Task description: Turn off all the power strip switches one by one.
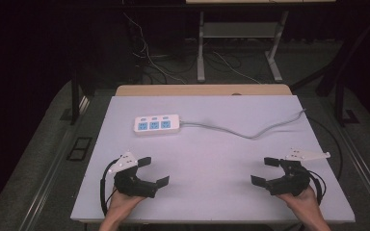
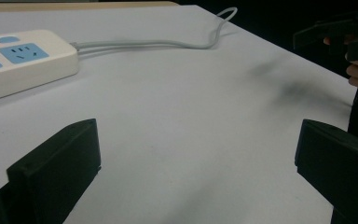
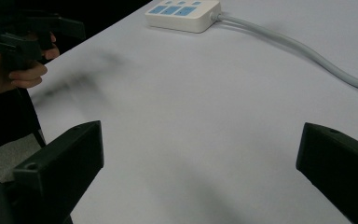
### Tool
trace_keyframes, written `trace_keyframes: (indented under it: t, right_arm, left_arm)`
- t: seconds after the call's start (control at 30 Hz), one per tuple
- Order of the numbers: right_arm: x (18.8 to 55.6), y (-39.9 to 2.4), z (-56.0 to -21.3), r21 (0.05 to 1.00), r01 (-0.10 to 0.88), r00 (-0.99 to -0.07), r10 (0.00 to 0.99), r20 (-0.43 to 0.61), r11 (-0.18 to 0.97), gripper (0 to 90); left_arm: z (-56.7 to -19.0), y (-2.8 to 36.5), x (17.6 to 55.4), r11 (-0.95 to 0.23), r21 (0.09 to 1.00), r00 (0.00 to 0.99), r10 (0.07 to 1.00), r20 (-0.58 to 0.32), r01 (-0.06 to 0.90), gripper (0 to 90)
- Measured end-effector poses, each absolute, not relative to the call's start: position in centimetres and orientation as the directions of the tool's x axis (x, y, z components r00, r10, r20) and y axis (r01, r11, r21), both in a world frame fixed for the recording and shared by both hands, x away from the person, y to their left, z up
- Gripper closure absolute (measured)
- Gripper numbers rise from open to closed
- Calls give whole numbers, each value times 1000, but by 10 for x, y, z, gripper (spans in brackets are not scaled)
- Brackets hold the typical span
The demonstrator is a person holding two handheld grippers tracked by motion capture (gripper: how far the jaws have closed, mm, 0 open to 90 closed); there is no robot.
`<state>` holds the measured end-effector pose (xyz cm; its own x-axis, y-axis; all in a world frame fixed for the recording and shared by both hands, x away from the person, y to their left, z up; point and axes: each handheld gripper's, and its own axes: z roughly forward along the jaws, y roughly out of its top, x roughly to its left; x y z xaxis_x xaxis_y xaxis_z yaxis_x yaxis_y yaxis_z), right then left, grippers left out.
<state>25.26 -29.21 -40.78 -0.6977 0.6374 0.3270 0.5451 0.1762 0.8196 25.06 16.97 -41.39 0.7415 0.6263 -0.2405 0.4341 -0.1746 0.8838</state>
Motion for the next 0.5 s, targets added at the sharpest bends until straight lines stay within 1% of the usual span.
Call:
trace_keyframes:
  t: [0.17,0.5]
  right_arm:
    - [251,-292,-408,818,545,-699,638,323,183,5]
    - [250,-293,-408,820,542,-698,643,315,186,5]
  left_arm:
    - [-414,168,251,-182,878,742,624,-245,442,0]
    - [-408,166,255,-236,855,747,623,-232,462,0]
